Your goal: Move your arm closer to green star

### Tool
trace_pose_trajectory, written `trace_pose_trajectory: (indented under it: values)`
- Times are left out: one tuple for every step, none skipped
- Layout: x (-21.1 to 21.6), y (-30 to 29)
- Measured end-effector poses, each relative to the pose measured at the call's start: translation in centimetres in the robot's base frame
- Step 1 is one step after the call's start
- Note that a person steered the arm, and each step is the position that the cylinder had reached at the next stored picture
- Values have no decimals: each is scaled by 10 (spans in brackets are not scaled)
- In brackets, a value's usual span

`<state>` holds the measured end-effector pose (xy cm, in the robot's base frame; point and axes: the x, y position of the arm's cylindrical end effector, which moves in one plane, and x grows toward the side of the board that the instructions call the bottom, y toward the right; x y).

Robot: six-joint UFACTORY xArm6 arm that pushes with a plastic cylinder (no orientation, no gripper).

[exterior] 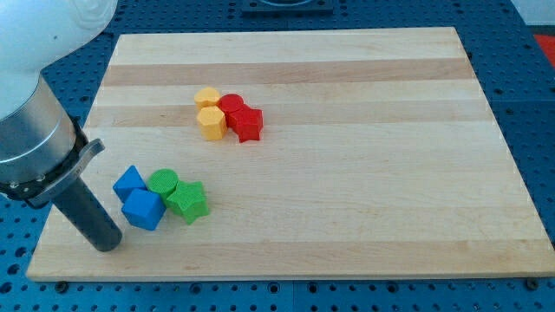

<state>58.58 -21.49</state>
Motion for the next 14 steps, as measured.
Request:
trace_pose_trajectory:
  values:
    - [3,-2]
    - [10,-12]
    - [11,-11]
    - [16,73]
    - [33,117]
    - [33,127]
    - [33,131]
    - [31,131]
    - [20,134]
    - [19,135]
    - [19,135]
    - [4,134]
    - [-4,134]
    - [-21,134]
